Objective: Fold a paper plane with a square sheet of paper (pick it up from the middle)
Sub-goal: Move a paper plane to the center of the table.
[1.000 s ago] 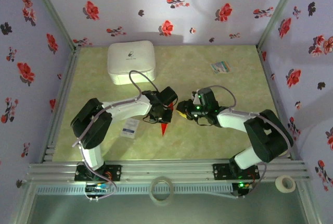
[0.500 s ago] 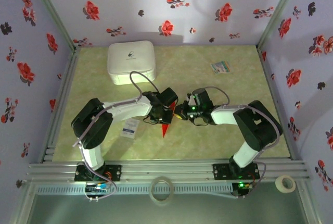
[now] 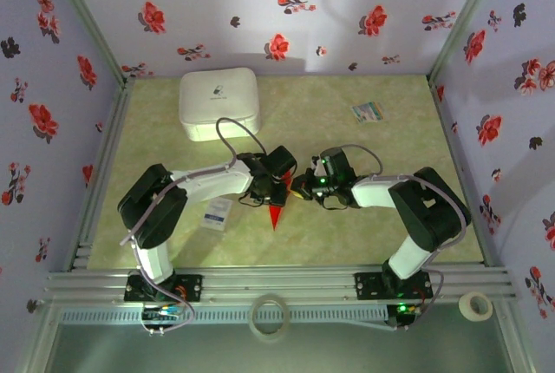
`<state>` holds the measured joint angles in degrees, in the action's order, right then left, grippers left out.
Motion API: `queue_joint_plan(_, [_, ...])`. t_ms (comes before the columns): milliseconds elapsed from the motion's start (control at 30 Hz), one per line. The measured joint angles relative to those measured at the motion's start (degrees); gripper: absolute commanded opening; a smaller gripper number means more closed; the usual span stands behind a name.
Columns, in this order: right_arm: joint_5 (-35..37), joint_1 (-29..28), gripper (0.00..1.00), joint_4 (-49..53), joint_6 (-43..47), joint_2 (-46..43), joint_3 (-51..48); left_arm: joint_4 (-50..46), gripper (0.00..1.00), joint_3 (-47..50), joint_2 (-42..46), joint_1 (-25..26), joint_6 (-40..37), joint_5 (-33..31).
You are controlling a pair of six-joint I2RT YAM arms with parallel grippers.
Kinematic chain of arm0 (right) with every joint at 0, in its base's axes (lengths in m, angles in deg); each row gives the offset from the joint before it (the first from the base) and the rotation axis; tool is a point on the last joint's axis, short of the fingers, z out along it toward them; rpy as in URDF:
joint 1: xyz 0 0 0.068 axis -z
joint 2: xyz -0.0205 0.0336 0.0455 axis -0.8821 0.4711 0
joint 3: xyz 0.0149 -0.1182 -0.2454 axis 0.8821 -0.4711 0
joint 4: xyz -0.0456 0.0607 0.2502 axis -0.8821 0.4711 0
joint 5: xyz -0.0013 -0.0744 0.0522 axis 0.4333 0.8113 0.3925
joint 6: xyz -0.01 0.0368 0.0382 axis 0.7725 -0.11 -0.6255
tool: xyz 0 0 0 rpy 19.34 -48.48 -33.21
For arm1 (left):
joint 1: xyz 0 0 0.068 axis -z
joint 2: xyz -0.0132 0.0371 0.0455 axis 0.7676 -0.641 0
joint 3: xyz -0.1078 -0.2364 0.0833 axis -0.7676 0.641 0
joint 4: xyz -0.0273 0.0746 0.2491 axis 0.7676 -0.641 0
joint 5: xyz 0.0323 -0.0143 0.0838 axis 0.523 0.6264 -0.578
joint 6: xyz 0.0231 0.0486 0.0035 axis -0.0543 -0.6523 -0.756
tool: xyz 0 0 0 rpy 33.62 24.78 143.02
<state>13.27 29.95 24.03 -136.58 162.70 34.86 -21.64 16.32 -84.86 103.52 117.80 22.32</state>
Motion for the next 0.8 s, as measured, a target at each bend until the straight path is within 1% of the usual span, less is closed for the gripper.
queue_joint_plan(167, [0.04,0.0,0.0,0.52,0.0,0.0,0.0,2.01,0.34,1.7,2.95,0.0,0.02,-1.22])
queue_joint_plan(300, [0.04,0.0,0.0,0.74,0.0,0.0,0.0,2.71,0.35,2.67,4.9,0.0,0.02,-1.95])
queue_joint_plan(667, [0.04,0.0,0.0,1.14,0.0,0.0,0.0,2.86,0.4,3.06,3.93,0.0,0.48,-2.51])
queue_joint_plan(800, [0.04,0.0,0.0,1.14,0.0,0.0,0.0,3.08,0.4,3.23,3.08,-0.02,0.48,-1.27])
